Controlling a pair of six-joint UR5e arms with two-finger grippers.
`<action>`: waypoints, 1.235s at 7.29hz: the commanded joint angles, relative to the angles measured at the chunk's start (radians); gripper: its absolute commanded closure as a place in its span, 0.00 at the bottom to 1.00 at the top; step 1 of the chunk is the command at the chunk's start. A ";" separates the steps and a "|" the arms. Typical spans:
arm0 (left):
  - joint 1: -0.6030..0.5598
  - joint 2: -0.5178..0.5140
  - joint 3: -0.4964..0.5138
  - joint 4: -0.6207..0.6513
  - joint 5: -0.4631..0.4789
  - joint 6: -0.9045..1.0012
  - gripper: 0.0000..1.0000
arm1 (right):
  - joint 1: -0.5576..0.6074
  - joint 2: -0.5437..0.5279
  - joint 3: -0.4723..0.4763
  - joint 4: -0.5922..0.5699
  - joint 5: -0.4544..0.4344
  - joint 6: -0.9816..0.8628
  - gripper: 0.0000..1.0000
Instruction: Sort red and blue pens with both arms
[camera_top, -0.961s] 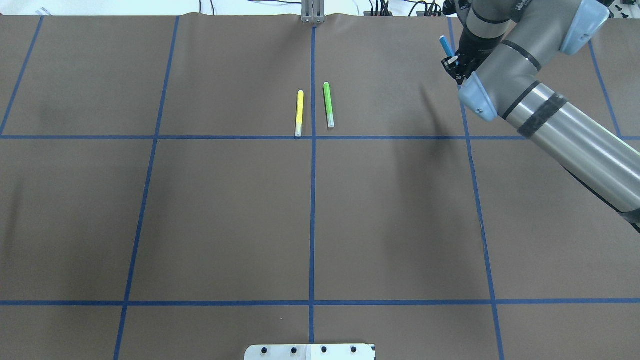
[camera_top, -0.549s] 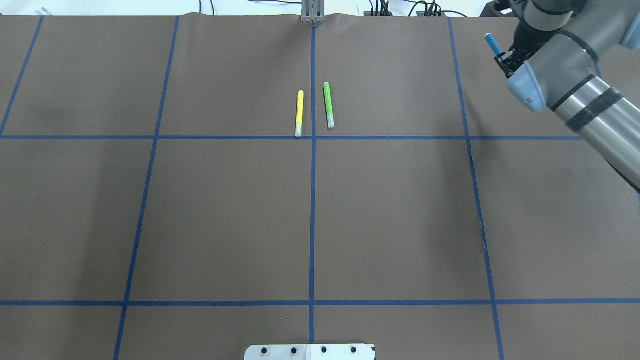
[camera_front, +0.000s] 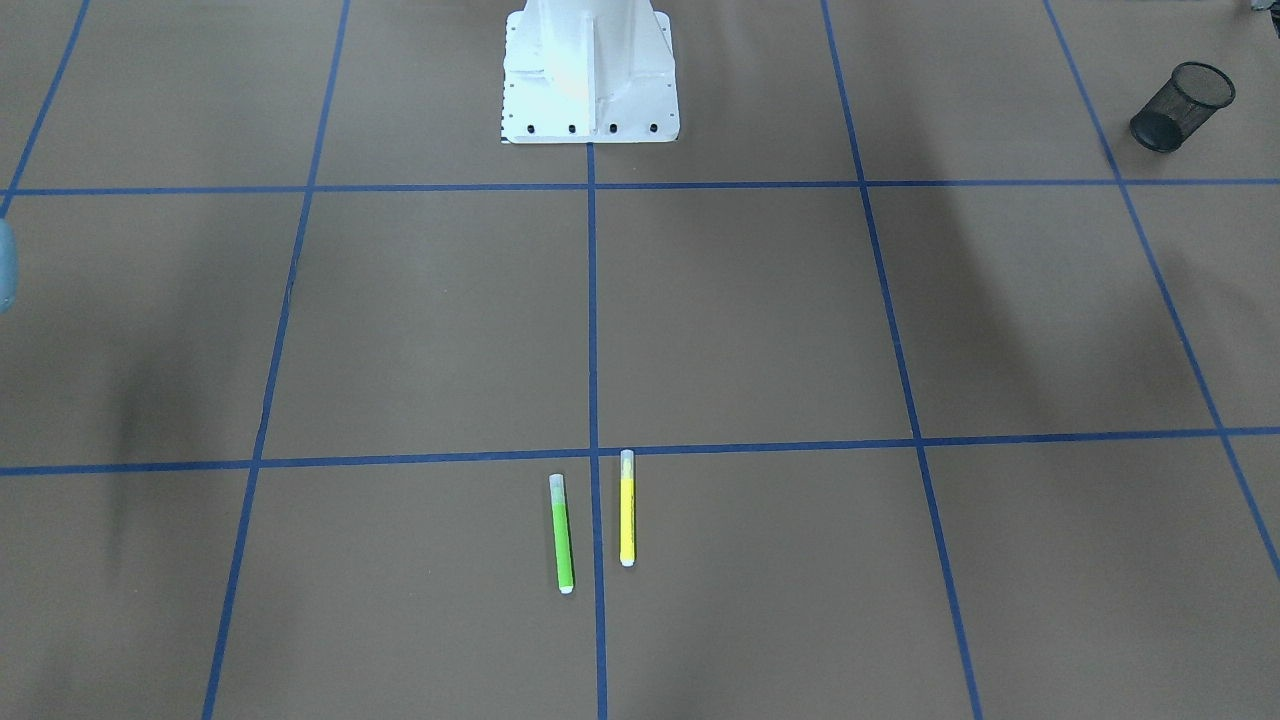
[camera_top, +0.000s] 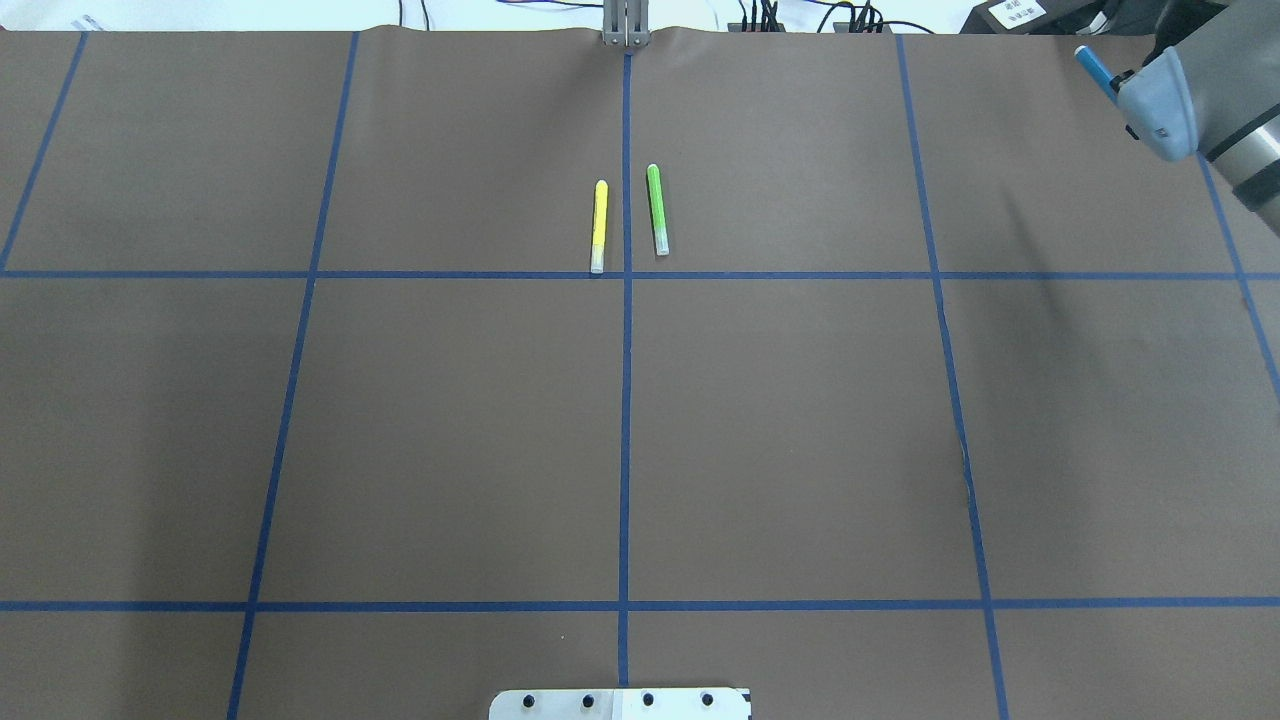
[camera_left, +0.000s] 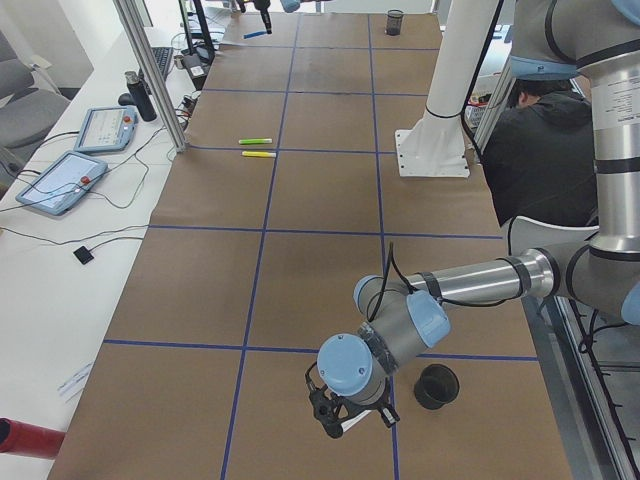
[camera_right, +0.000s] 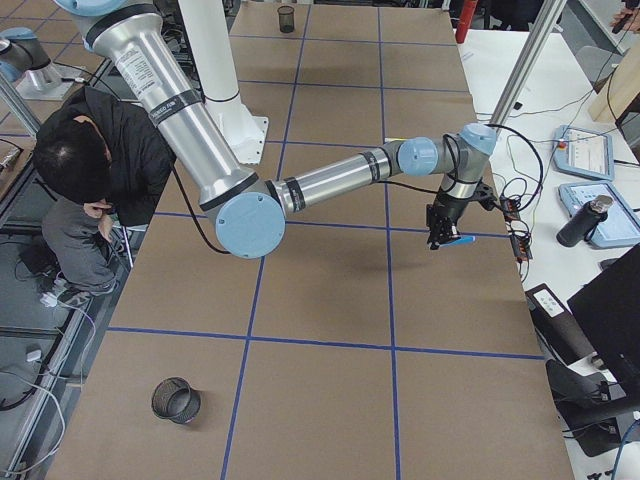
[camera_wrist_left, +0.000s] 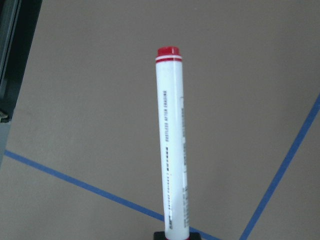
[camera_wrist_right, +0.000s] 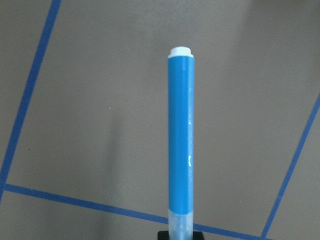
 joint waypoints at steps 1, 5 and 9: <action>-0.015 0.004 -0.015 0.246 -0.097 0.000 1.00 | 0.029 -0.088 0.098 -0.057 0.010 -0.021 1.00; -0.036 0.017 -0.023 0.574 -0.211 0.004 1.00 | 0.061 -0.161 0.213 -0.216 0.010 -0.086 1.00; -0.064 0.113 -0.017 0.734 -0.309 0.015 1.00 | 0.067 -0.195 0.248 -0.220 0.035 -0.091 1.00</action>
